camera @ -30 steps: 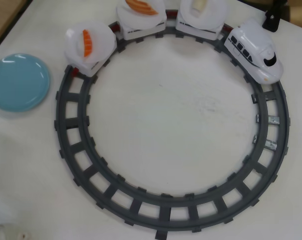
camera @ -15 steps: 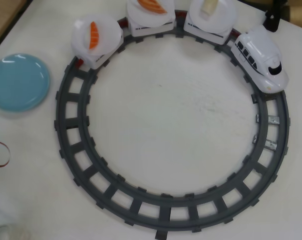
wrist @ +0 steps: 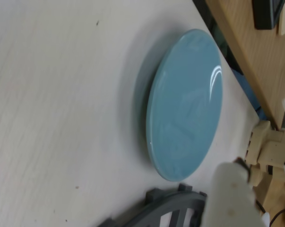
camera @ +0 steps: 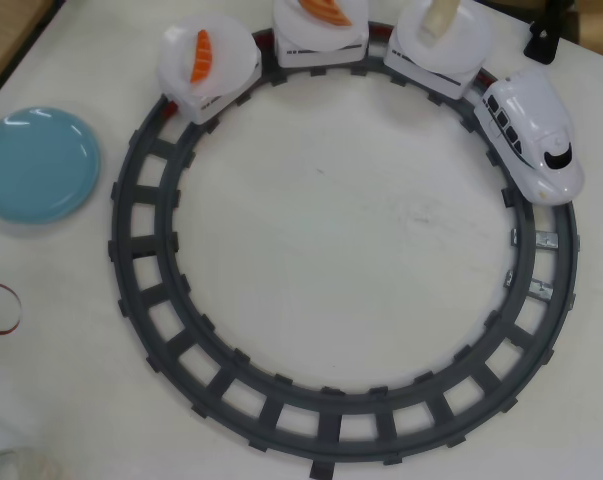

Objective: Pick up the sushi from the Shinkansen and put it on the blue dish

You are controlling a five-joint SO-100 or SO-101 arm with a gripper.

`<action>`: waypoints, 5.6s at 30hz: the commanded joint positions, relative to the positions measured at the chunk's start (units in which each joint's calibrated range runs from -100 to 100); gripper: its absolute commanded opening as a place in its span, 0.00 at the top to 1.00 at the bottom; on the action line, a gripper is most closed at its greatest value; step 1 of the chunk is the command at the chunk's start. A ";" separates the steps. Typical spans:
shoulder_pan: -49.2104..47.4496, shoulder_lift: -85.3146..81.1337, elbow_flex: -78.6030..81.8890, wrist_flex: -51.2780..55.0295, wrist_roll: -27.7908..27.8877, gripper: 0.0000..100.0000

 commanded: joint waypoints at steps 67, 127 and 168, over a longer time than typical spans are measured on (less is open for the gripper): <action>37.46 42.29 -24.16 0.35 3.14 0.82; 52.34 42.21 -46.34 17.84 3.72 0.82; 76.28 83.77 -105.94 54.36 30.44 0.81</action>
